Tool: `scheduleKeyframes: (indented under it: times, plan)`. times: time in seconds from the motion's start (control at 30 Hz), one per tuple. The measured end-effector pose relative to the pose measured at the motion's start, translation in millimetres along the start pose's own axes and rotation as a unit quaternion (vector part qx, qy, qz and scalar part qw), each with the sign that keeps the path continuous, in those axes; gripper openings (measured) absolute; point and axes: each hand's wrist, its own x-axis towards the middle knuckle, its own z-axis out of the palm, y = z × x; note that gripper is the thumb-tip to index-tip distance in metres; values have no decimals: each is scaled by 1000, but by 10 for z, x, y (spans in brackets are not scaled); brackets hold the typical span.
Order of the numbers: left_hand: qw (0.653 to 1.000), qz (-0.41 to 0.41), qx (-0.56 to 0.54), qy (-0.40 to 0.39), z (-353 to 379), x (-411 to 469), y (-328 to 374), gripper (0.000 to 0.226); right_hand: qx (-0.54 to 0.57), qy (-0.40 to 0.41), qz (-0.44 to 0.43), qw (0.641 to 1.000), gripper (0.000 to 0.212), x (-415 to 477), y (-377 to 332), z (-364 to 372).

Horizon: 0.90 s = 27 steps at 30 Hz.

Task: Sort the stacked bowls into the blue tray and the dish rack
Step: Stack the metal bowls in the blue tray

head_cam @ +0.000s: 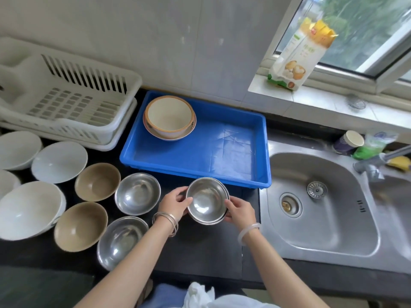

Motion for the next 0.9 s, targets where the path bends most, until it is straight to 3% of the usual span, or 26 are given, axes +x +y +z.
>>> scheduleKeyframes:
  times: [0.17, 0.4, 0.6, 0.9]
  plan:
    - [998, 43, -17, -34, -75, 110, 359, 18, 27, 23, -31, 999, 21, 21, -246, -39]
    - [996, 77, -14, -43, 88, 416, 923, 27, 75, 55, -46, 995, 14, 357, -807, -121]
    - [995, 25, -71, -65, 282, 773, 1189, 32, 64, 42, -20, 997, 20, 885, -1064, -163]
    - [989, -13, -148, -24, 579, 1382, 1122, 36, 52, 56, 18, 997, 22, 1563, -1167, -73]
